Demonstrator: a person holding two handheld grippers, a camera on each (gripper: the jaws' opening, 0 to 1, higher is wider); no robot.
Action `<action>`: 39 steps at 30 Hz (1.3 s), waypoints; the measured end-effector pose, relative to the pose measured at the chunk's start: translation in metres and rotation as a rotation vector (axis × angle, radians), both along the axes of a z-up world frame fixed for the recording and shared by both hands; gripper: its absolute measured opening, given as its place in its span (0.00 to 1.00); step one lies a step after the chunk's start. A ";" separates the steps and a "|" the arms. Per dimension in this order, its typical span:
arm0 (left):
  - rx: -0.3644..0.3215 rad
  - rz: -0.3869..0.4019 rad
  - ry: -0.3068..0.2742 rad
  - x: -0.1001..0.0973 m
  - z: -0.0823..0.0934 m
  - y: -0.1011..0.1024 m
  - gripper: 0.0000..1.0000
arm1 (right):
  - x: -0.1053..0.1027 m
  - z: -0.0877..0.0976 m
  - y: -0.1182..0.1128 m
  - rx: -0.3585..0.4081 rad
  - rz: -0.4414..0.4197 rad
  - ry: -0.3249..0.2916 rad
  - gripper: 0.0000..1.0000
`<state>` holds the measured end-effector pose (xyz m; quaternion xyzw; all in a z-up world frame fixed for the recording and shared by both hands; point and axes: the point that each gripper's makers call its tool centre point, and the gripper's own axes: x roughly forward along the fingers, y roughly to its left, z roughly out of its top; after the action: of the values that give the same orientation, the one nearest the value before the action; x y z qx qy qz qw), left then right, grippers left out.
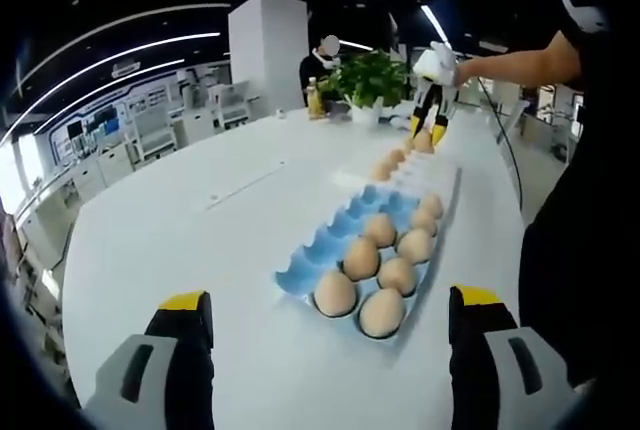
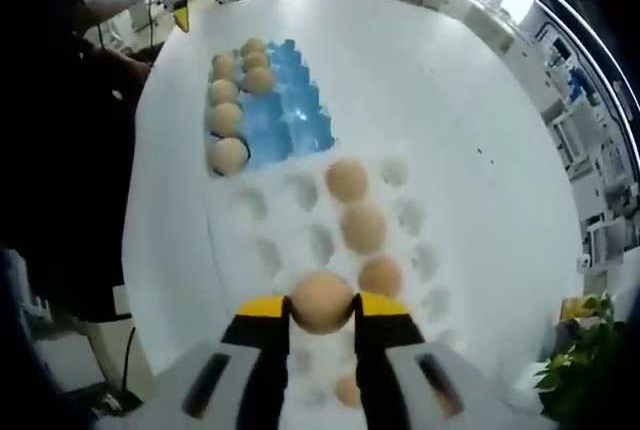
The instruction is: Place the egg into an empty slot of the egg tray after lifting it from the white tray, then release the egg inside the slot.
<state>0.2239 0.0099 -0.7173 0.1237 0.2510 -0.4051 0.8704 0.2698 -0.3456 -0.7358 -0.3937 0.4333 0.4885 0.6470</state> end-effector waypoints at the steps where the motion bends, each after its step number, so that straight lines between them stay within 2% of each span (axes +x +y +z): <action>1: 0.000 0.001 0.003 0.000 0.000 0.000 1.00 | -0.001 0.000 0.003 0.004 0.003 0.004 0.24; 12: -0.006 0.001 0.009 -0.002 0.001 0.000 1.00 | -0.003 -0.001 0.043 0.045 0.087 0.010 0.24; 18: -0.010 -0.014 0.009 -0.004 0.003 -0.001 0.94 | -0.004 -0.002 0.070 0.067 0.142 0.020 0.24; 22: -0.005 0.008 -0.021 0.001 0.006 0.003 1.00 | -0.004 -0.003 0.089 0.083 0.181 0.026 0.24; 33: 0.012 0.005 -0.025 0.001 0.004 0.005 0.98 | -0.015 -0.015 0.146 0.113 0.305 0.054 0.24; 39: 0.012 0.025 -0.037 0.005 0.005 0.009 1.00 | -0.015 -0.019 0.167 0.137 0.331 0.064 0.24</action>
<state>0.2291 0.0186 -0.7124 0.1334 0.2388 -0.3902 0.8792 0.2548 -0.1783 -0.7545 -0.3986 0.3487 0.6291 0.5690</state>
